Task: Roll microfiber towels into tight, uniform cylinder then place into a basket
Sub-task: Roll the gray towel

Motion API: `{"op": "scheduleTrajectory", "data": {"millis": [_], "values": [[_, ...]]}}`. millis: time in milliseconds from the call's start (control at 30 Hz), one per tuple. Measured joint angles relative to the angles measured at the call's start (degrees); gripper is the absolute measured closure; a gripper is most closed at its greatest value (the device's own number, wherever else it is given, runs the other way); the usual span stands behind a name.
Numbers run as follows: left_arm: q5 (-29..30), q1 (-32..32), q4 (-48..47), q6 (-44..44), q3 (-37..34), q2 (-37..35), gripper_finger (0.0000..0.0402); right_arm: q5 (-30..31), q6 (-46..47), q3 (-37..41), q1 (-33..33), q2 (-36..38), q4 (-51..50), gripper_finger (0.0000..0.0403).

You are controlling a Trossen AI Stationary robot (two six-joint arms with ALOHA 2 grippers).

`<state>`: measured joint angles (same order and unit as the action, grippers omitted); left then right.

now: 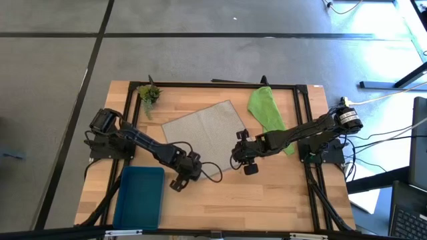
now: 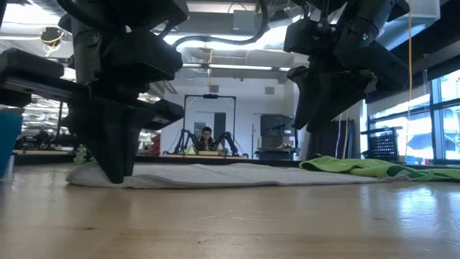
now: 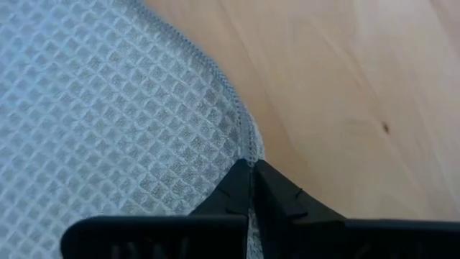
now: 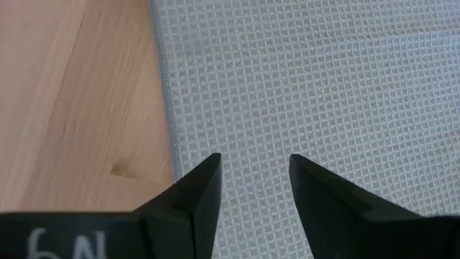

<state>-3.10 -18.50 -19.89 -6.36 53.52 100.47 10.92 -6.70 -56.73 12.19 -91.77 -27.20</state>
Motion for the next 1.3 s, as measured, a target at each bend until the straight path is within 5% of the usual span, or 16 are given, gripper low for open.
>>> {"op": "scheduleTrajectory", "data": {"millis": [767, 1100, 1300], "values": [[7.4, -1.0, -0.2, 13.5, 2.7, 0.1, 0.0401, -0.6, -2.4, 5.5, 2.0, 0.0, 0.5, 0.0238], [13.9, -3.2, -1.0, 14.5, 2.7, 0.1, 0.0401, -0.1, 6.5, 10.5, 2.4, 0.0, 0.7, 0.0238], [13.5, -4.3, -8.2, 23.7, 2.7, 0.1, 0.0401, 2.3, 11.0, 13.1, 2.4, 0.0, 1.2, 0.0237]]}}
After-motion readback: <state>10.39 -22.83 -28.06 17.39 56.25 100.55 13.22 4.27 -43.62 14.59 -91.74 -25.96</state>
